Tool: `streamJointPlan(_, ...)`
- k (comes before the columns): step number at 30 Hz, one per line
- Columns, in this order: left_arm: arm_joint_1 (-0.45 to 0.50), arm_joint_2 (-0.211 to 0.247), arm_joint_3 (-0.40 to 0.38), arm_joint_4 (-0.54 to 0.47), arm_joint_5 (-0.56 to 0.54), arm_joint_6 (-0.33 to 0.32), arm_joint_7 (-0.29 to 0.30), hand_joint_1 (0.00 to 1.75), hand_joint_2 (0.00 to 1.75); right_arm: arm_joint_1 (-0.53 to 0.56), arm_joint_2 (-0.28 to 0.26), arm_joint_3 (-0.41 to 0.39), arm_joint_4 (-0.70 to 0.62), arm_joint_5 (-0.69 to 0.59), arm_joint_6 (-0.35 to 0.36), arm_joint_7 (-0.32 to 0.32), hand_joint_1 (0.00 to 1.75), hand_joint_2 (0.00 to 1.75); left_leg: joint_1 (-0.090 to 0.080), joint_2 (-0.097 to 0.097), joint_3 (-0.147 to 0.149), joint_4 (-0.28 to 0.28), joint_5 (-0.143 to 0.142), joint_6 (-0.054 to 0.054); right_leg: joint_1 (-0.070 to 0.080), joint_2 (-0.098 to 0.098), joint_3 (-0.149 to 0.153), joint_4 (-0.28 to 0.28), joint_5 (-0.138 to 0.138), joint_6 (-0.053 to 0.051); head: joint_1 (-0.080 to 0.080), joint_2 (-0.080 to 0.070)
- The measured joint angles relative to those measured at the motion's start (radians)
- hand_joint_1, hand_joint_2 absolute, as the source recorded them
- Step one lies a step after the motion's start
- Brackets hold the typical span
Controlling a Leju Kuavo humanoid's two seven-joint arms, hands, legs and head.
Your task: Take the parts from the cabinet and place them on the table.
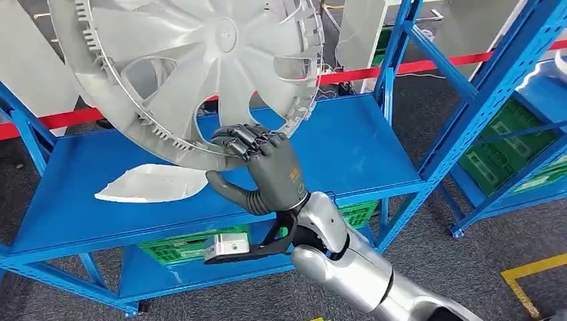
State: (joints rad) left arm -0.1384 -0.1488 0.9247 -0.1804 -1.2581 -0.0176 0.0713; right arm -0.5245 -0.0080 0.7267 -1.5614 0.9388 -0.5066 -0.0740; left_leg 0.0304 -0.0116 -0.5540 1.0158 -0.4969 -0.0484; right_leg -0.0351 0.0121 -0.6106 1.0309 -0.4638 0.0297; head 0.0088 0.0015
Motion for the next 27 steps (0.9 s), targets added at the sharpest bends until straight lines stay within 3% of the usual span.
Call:
streamJointPlan(25,0.001,-0.002,0.042,0.0,0.03,-0.005,0.028,0.0,1.75,-0.003,-0.001,0.018,0.0,-0.006,-0.011,0.014,1.75,1.75,0.0,0.0,0.0,0.0,0.0,0.0,0.0,0.0,0.0,0.0,0.0,0.0,0.0,0.0)
streamJointPlan(27,0.002,-0.001,0.045,0.0,0.03,-0.005,0.032,0.0,1.75,-0.003,-0.001,0.019,0.0,-0.004,-0.01,0.016,1.75,1.75,-0.002,0.0,-0.003,0.009,-0.004,0.008,-0.008,-0.001,0.0,-0.003,0.003,0.004,0.0,0.0)
